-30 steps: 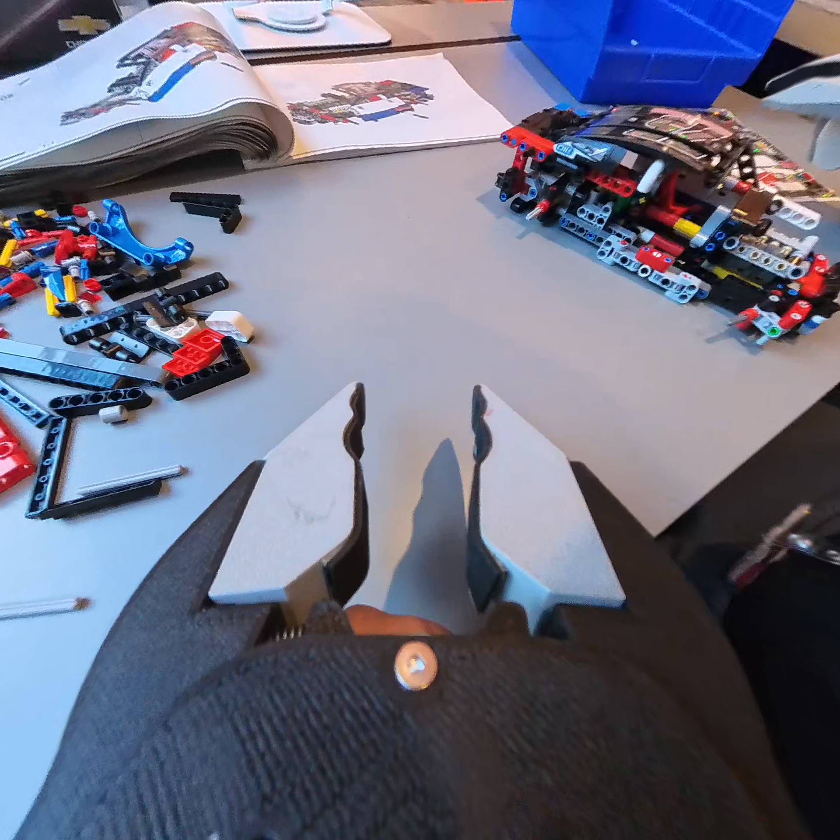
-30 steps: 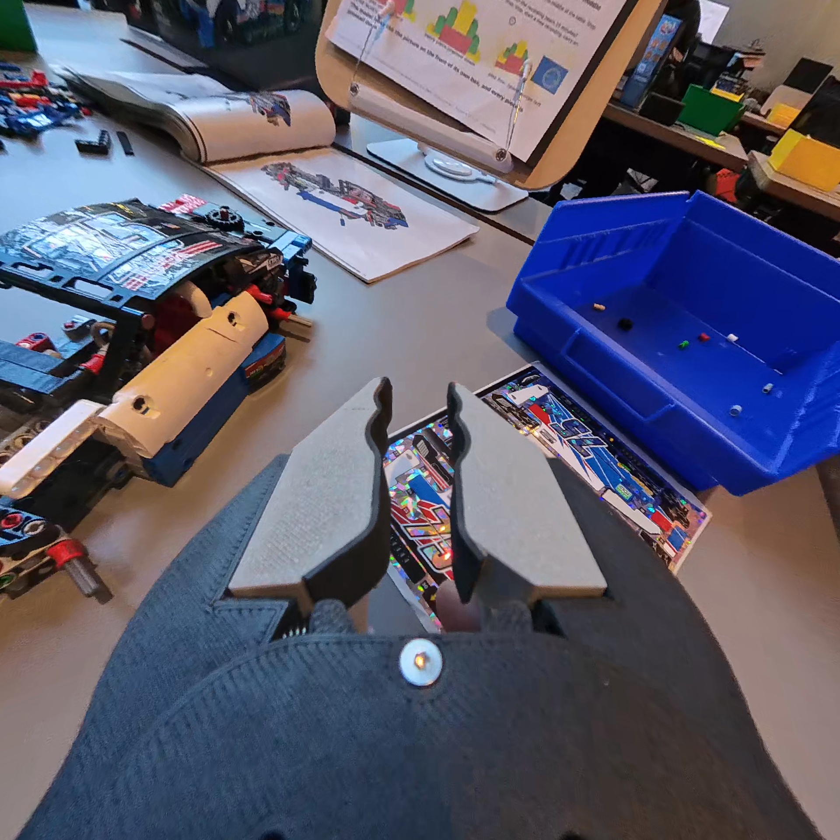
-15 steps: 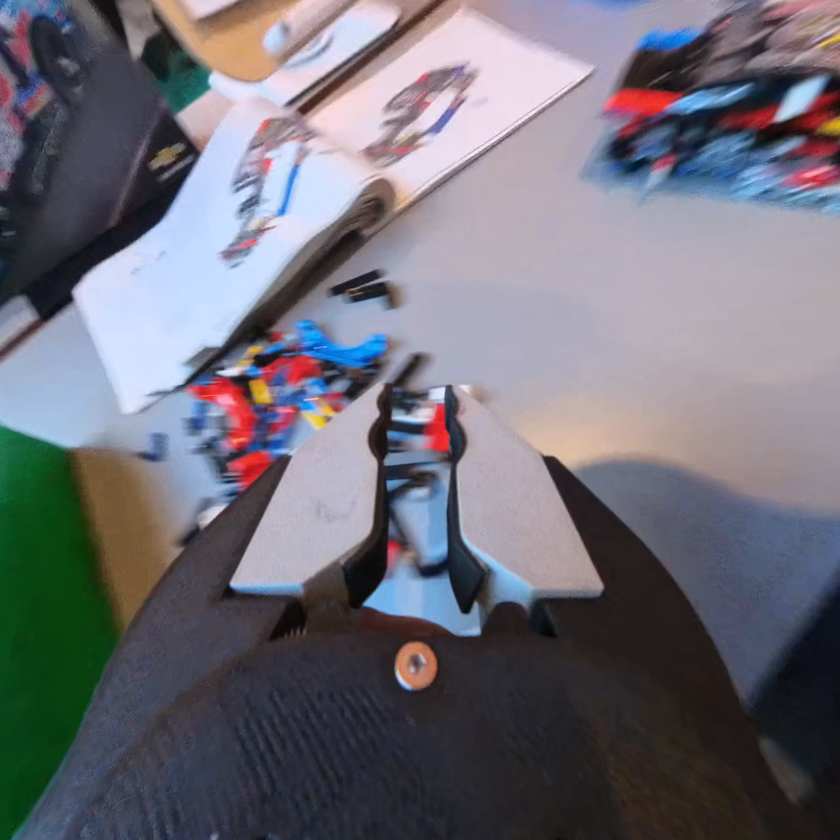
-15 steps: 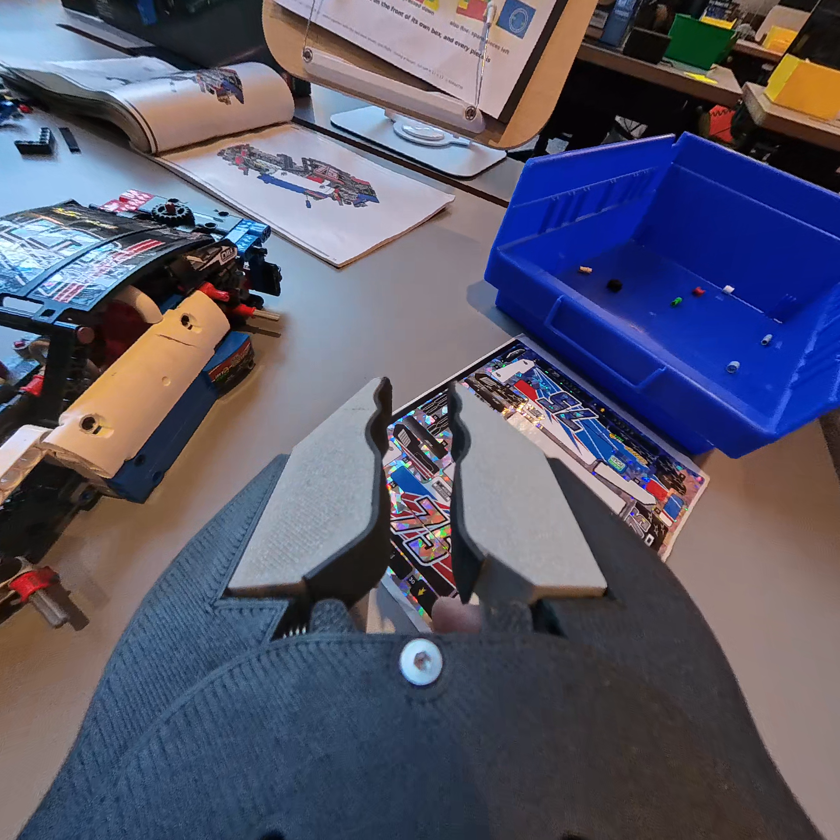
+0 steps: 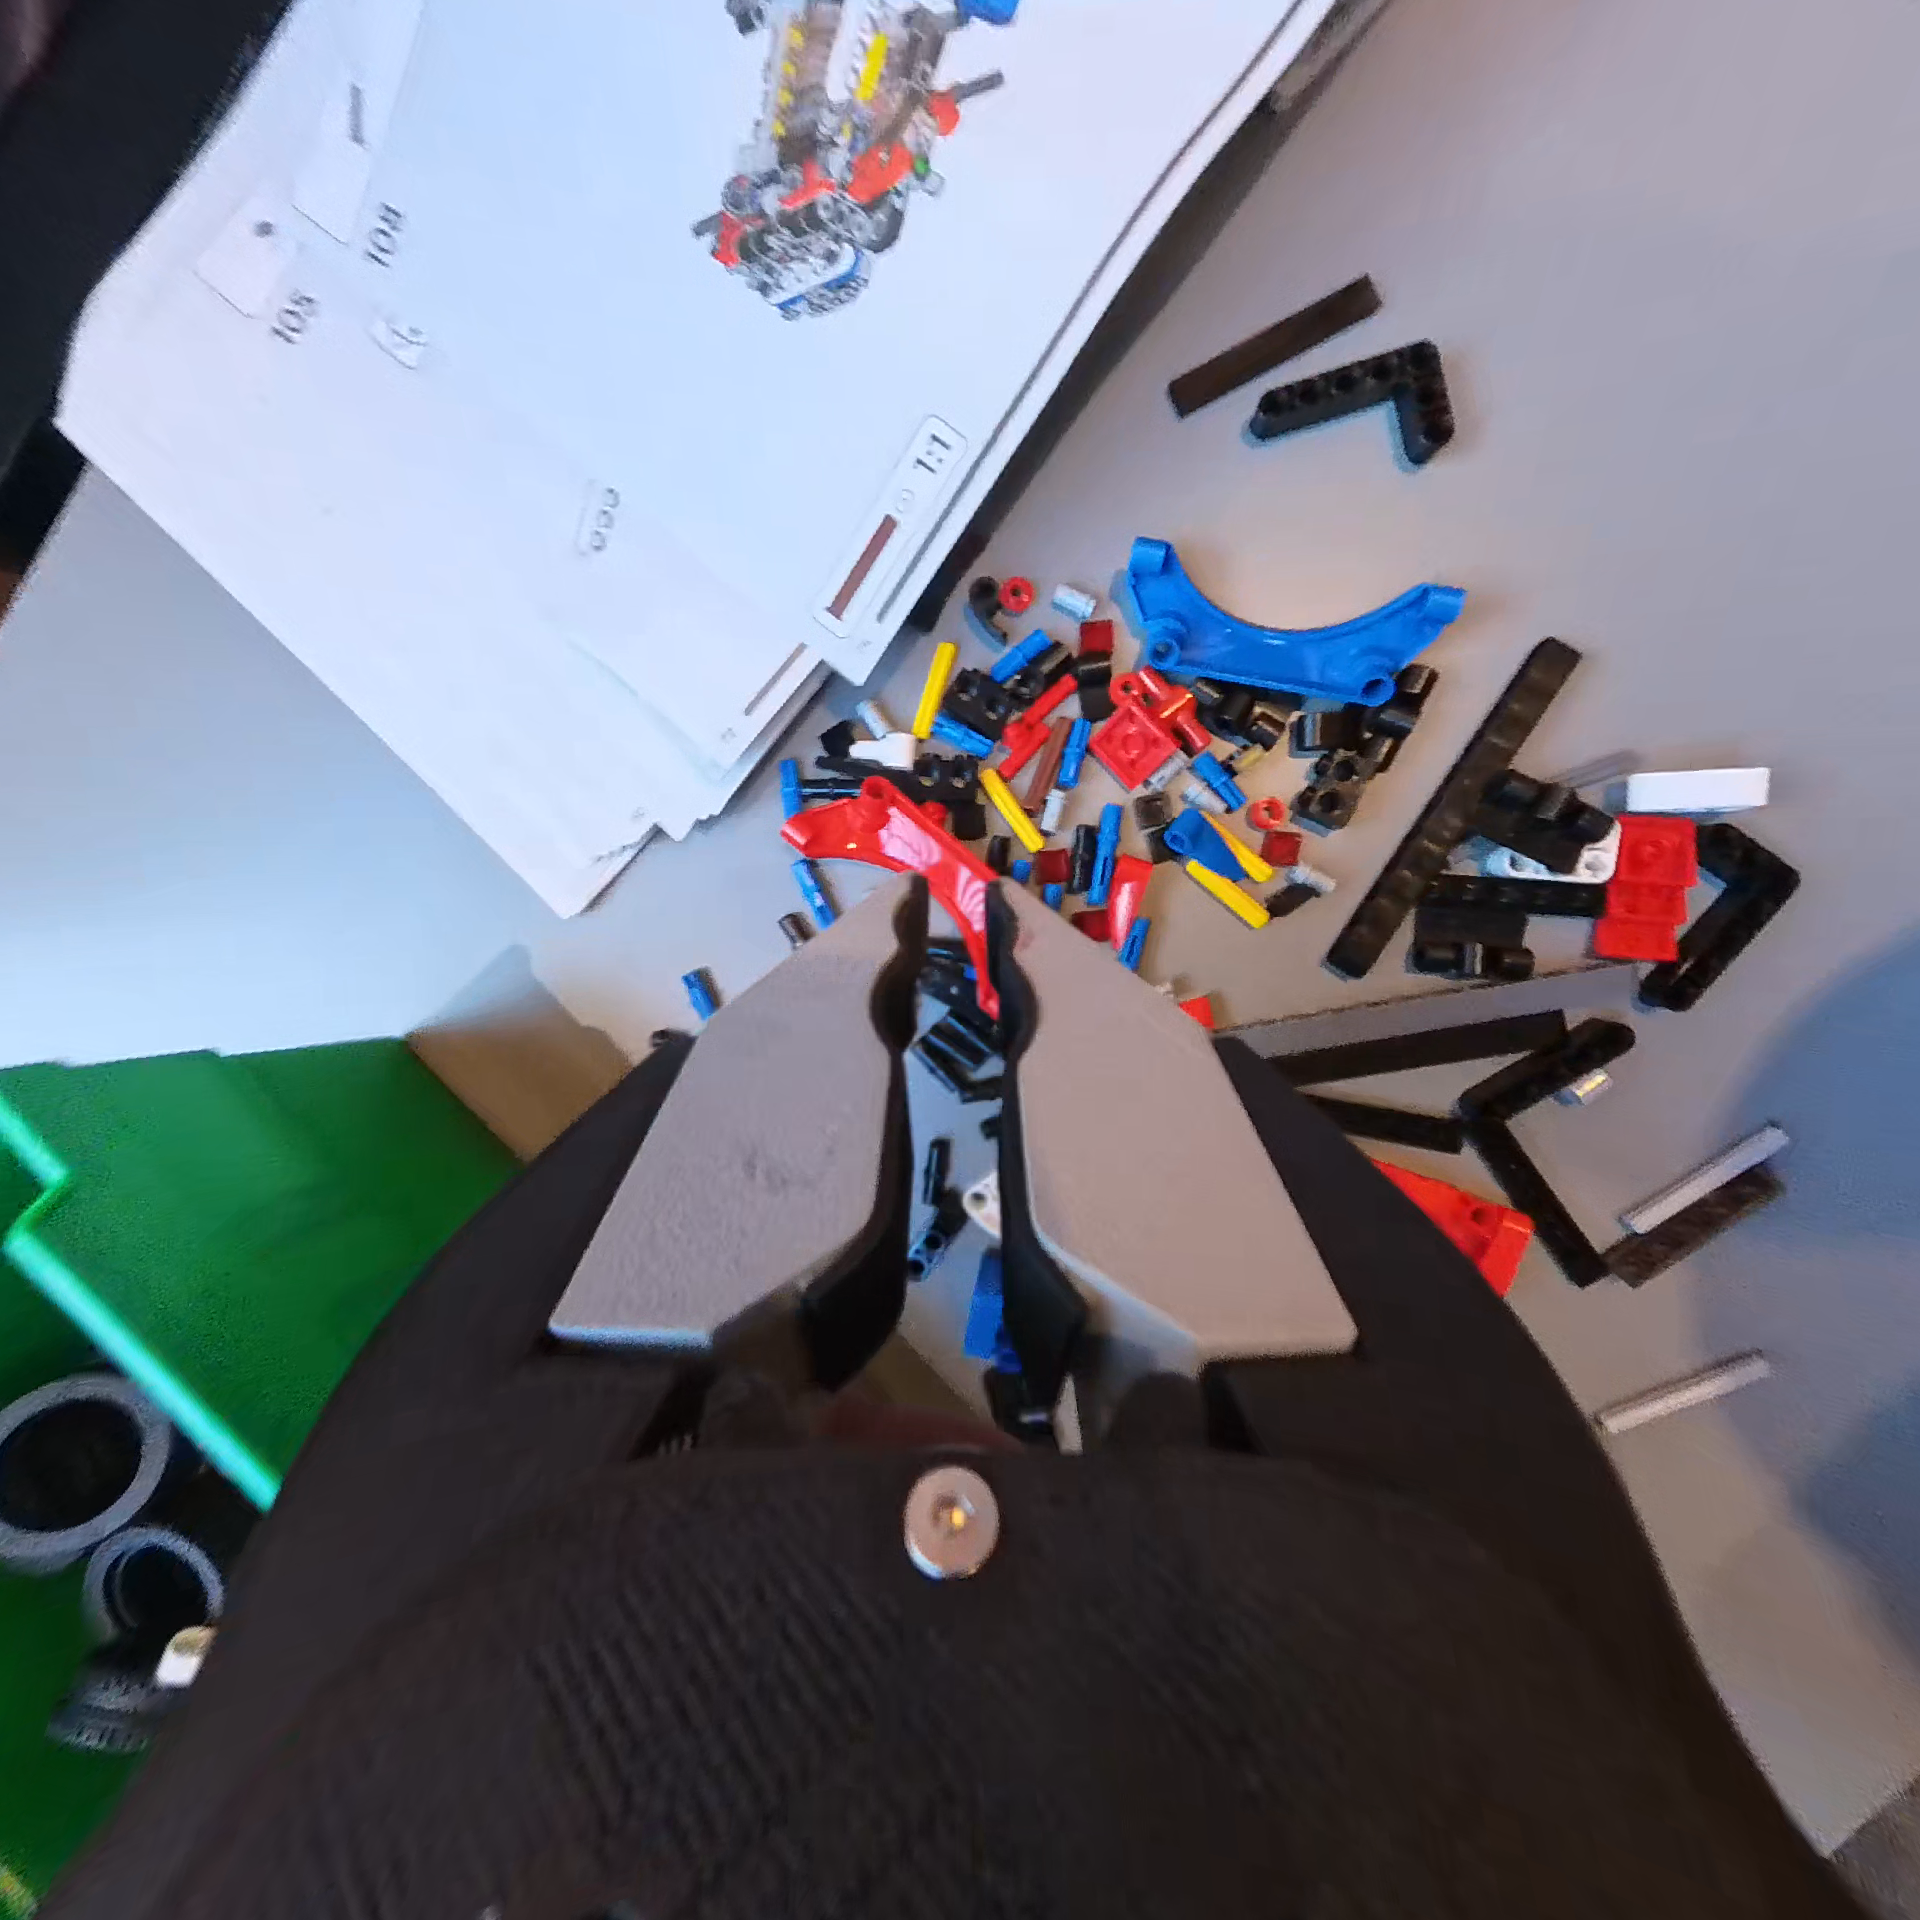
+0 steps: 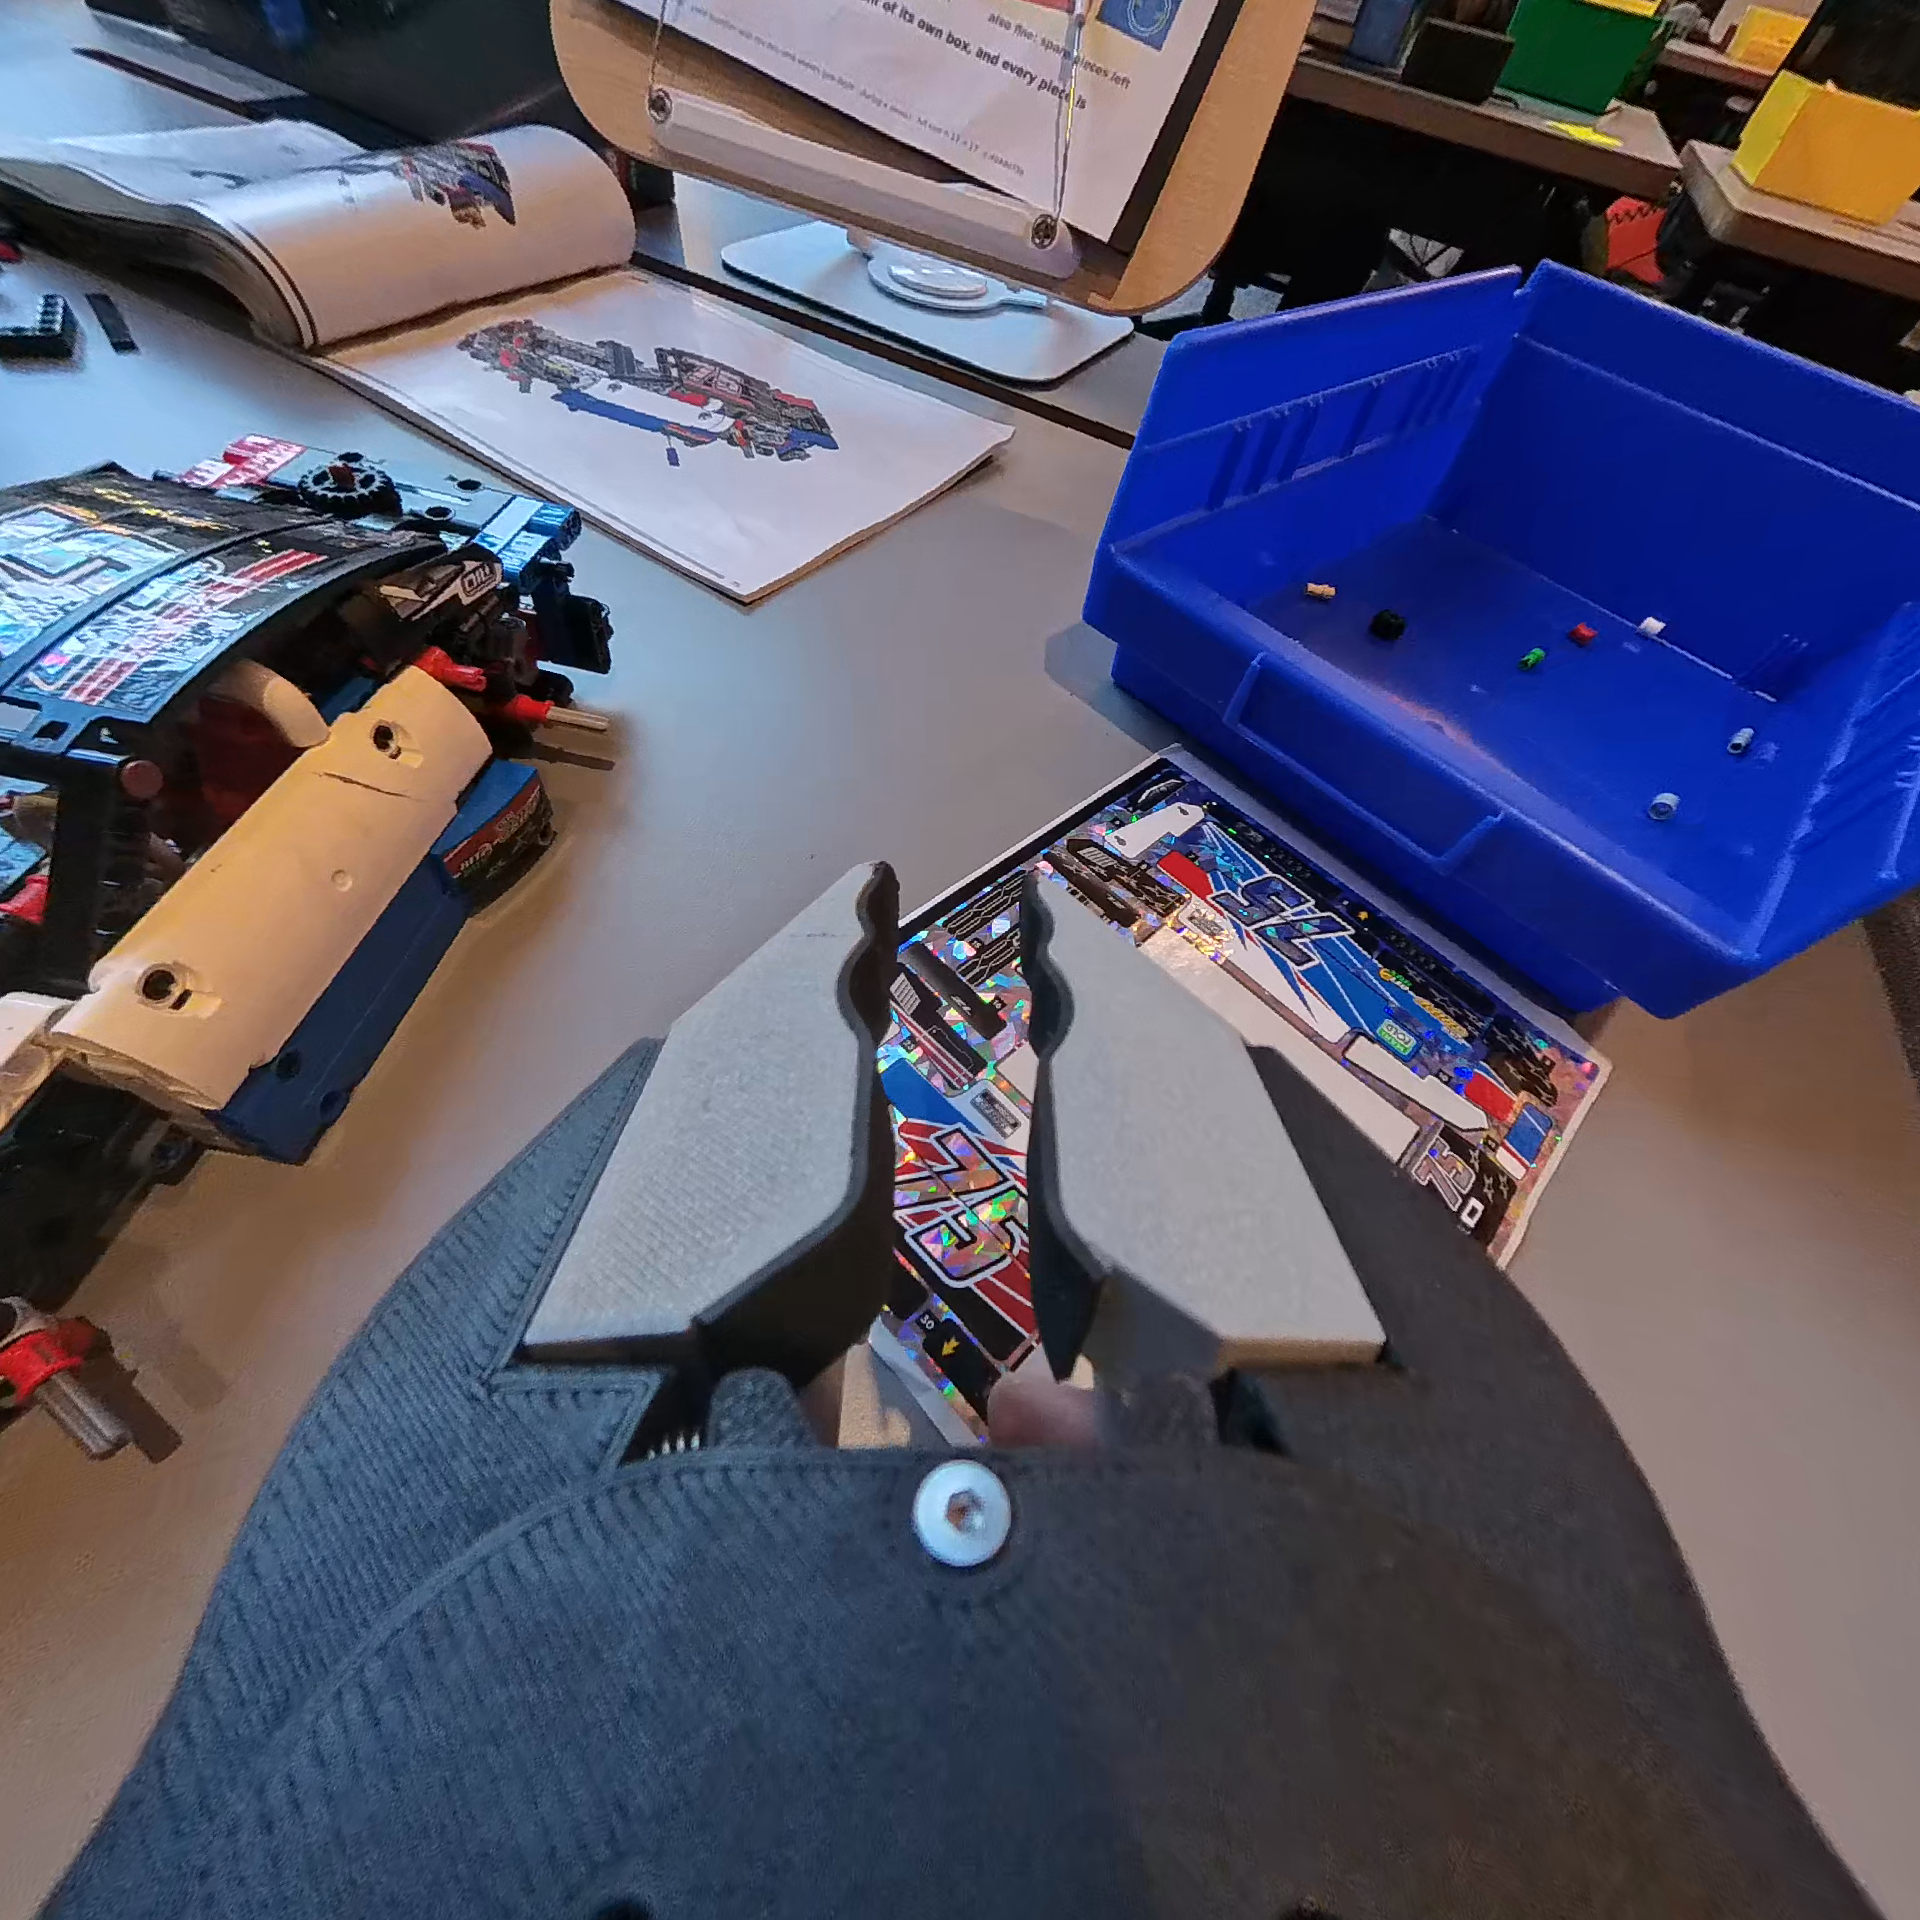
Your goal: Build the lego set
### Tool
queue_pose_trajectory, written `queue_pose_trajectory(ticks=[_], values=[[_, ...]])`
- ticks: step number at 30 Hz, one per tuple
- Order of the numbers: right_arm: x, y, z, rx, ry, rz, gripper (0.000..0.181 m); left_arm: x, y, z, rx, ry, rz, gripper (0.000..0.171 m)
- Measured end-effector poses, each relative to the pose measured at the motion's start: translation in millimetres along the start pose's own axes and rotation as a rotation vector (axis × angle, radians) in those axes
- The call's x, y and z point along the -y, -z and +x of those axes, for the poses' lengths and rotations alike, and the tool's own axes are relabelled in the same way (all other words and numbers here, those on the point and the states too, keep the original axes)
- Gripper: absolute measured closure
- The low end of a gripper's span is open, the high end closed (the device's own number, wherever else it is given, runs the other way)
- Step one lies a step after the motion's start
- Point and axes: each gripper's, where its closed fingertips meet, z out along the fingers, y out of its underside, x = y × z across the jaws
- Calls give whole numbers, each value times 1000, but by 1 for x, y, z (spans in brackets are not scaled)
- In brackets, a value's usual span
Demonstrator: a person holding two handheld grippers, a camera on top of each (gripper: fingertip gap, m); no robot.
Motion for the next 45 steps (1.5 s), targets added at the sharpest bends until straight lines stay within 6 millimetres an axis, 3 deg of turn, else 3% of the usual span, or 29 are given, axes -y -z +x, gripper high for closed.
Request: queue_pose_trajectory(ticks=[11,29,45], values=[[3,3,2,-3,-9,23,162,4,-33,14,-34,-25,-47,168],[4,4,2,-4,-12,34,165,3,-54,20,-60,-111,-120,171],[5,5,3,-3,-16,43,167,3,-55,19,-29,-139,-126,170]])
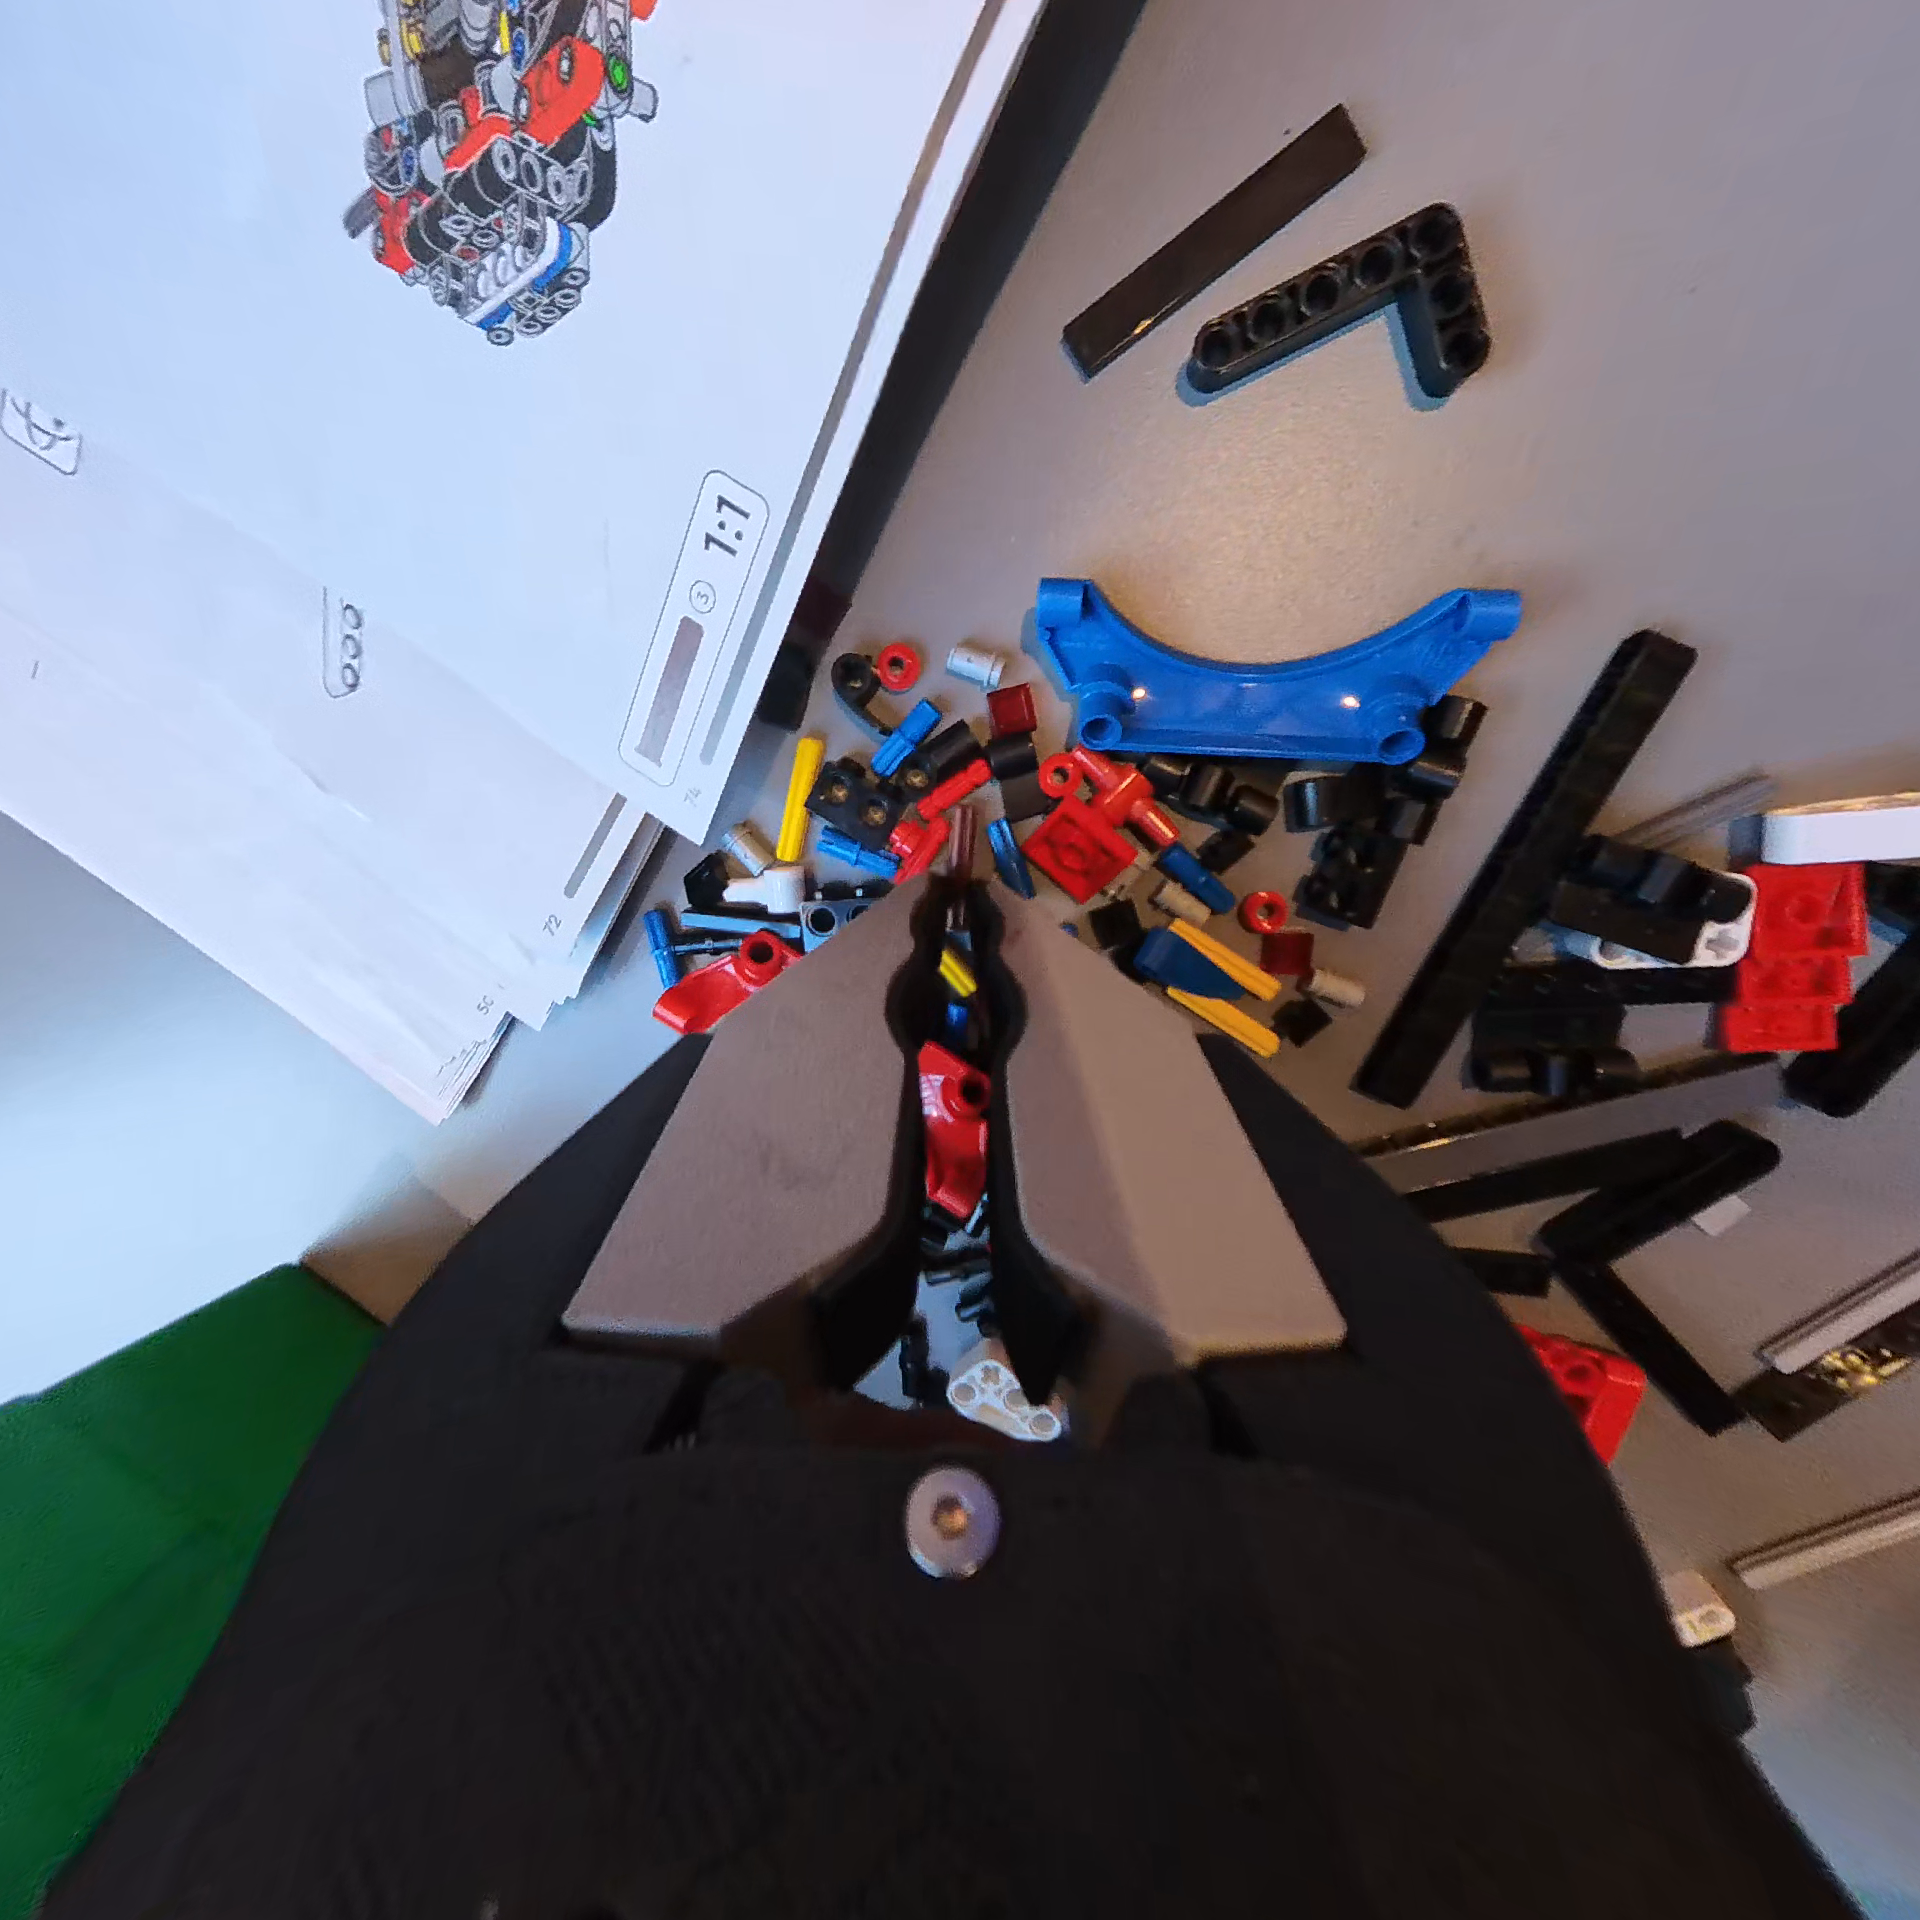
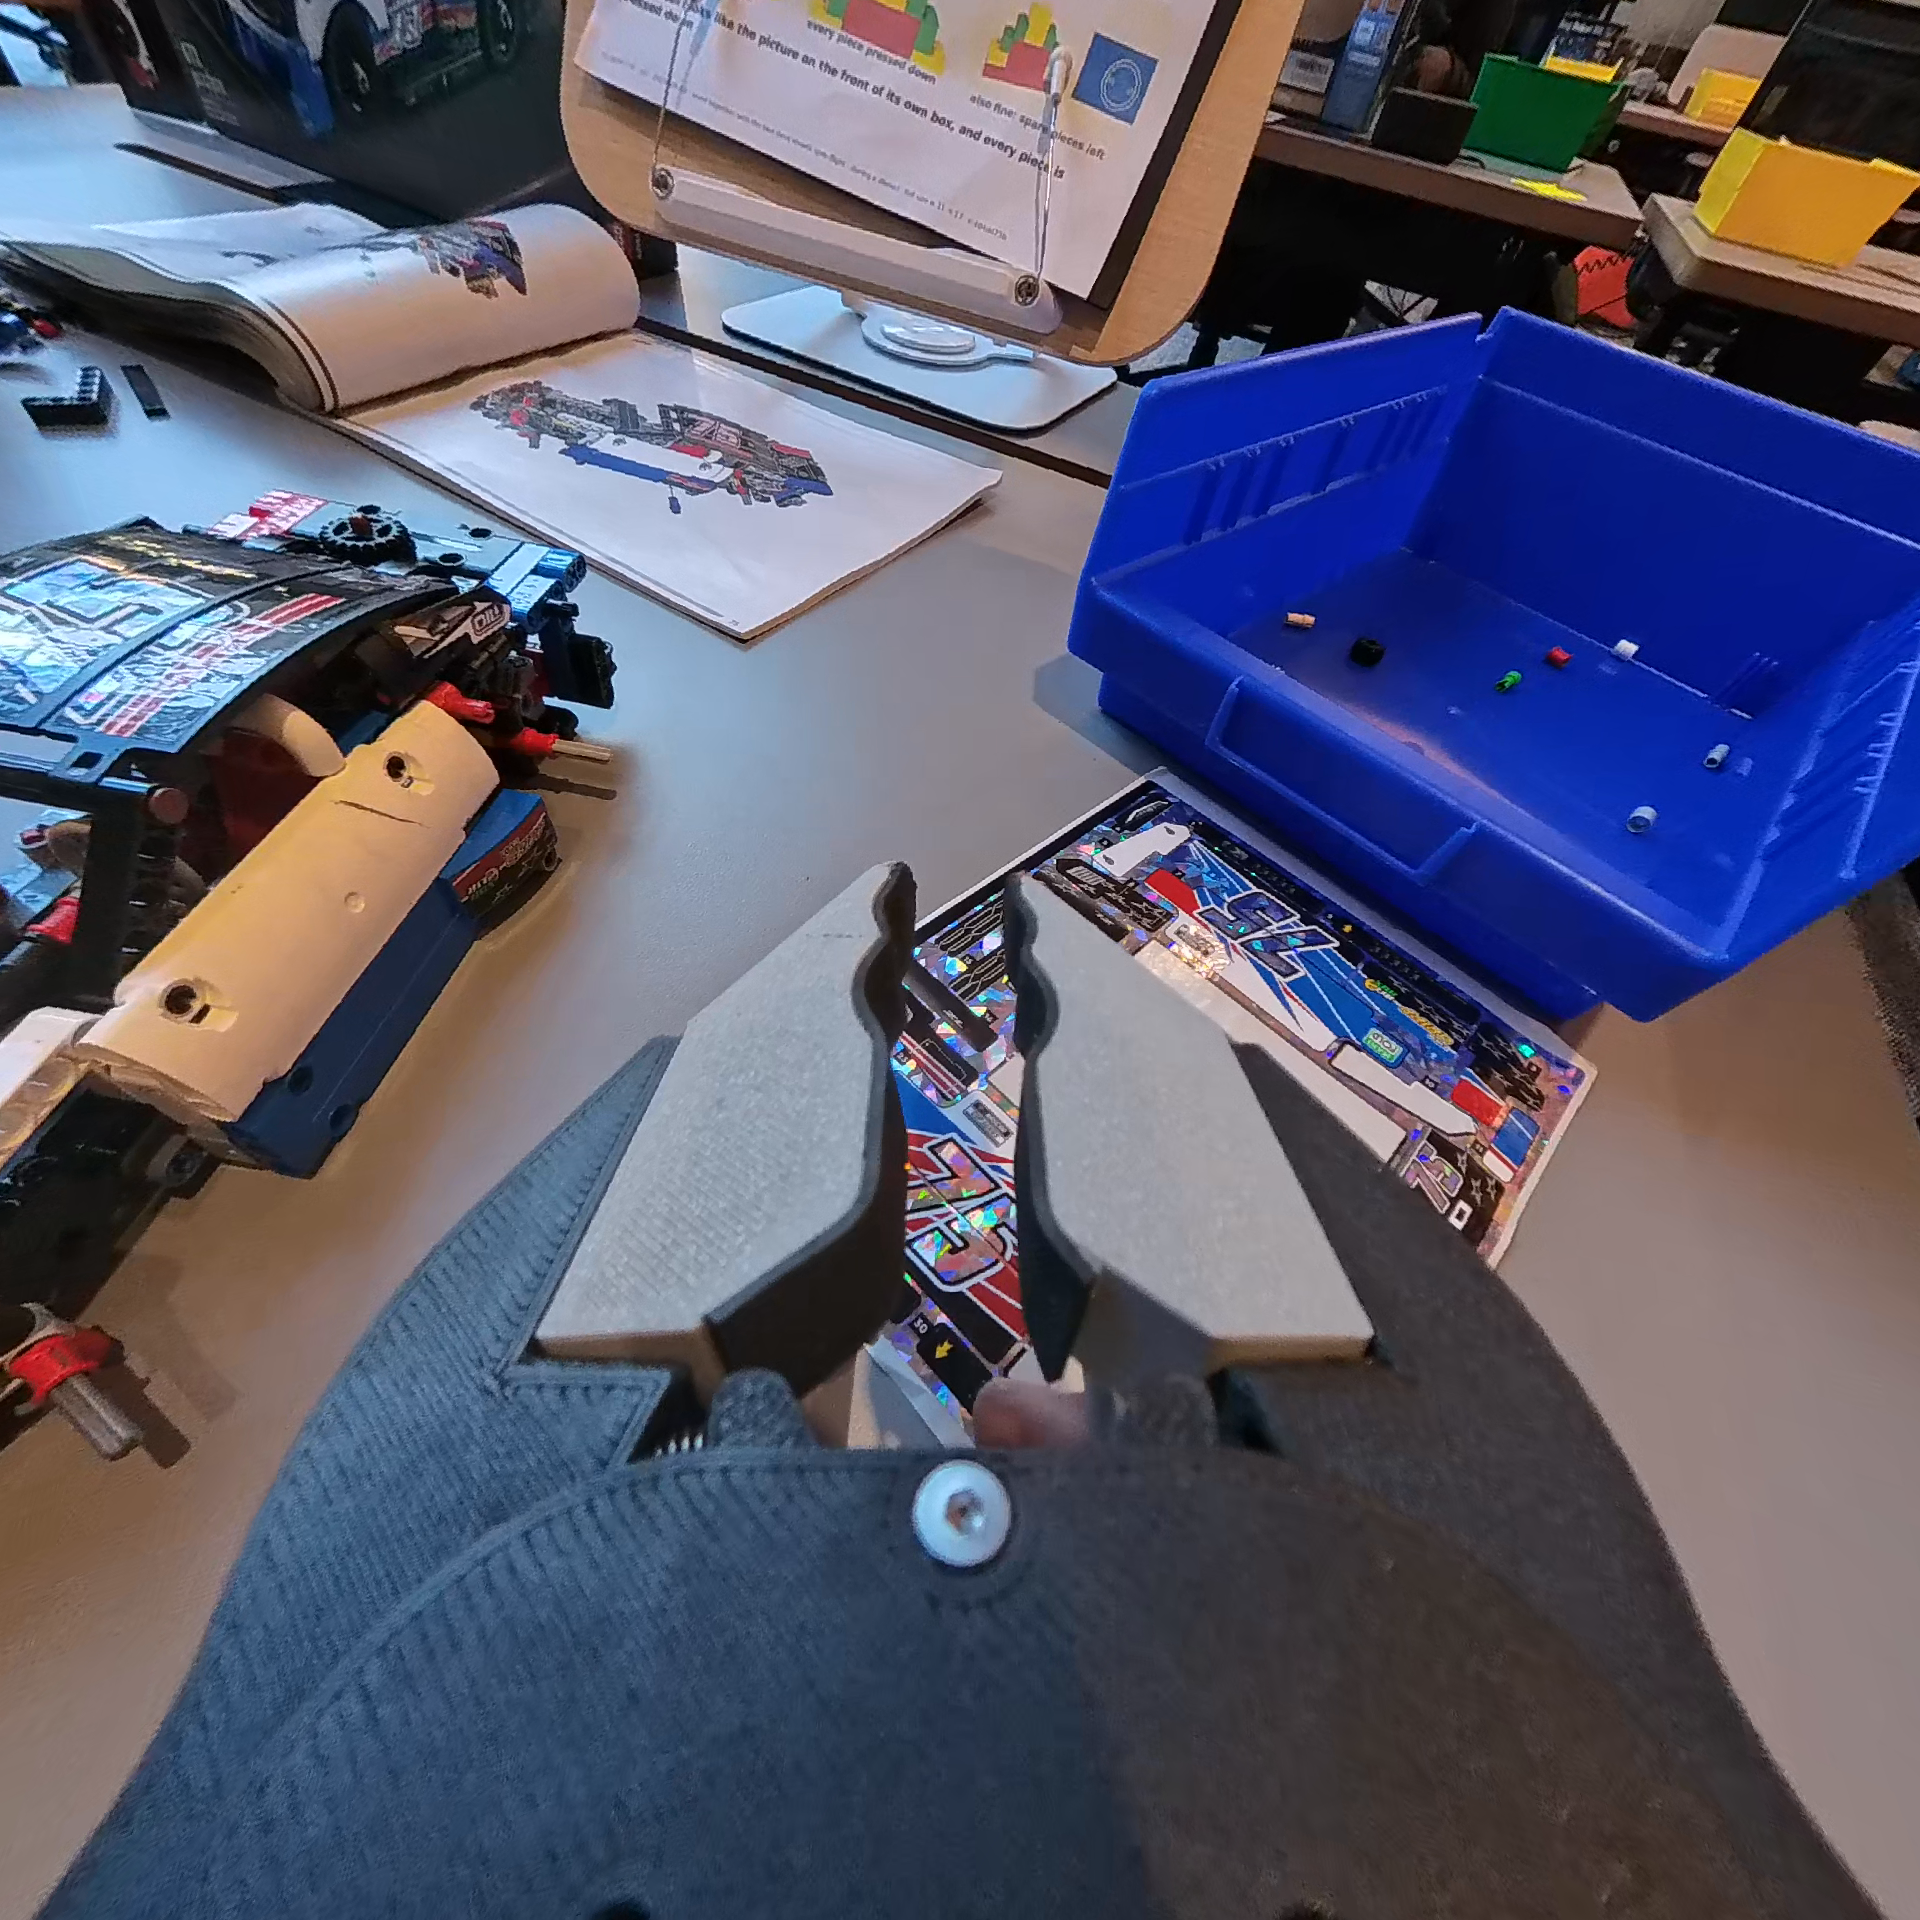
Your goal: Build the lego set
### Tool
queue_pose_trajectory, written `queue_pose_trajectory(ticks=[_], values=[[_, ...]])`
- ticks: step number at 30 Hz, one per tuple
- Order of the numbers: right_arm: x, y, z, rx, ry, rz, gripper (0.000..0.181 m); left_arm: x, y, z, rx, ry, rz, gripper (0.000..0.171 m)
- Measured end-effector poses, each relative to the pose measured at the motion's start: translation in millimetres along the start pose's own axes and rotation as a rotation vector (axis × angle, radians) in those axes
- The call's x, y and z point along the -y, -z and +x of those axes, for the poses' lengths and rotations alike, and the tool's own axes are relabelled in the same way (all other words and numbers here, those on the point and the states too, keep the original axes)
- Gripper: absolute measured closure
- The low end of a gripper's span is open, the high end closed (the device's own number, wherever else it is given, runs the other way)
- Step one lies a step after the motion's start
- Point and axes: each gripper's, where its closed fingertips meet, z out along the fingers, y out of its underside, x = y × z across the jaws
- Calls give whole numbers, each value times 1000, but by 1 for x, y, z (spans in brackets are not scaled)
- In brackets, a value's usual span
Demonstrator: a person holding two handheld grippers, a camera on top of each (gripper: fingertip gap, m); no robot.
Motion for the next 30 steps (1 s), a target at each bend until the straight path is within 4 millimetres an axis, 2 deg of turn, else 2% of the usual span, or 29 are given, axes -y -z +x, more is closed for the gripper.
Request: queue_pose_trajectory(ticks=[5,8,12,16,19,23,27,30], values=[[1,1,-1,0,11,5,167,7,24,-2,55,28,80,171],[1,1,-1,0,15,9,167,16,41,6,70,45,148,171],[3,2,-1,-2,18,18,167,30,57,31,75,53,235,171],[3,2,-1,-3,22,22,167,46,65,70,72,40,302,171],[3,2,-2,-4,27,21,168,60,66,105,41,35,360,171],[3,2,-2,-4,31,20,168,72,57,148,-8,3,395,171],[3,2,-2,-6,32,20,168,71,40,154,37,13,367,170],[3,2,-2,-8,32,18,168,70,32,150,70,42,369,170]])
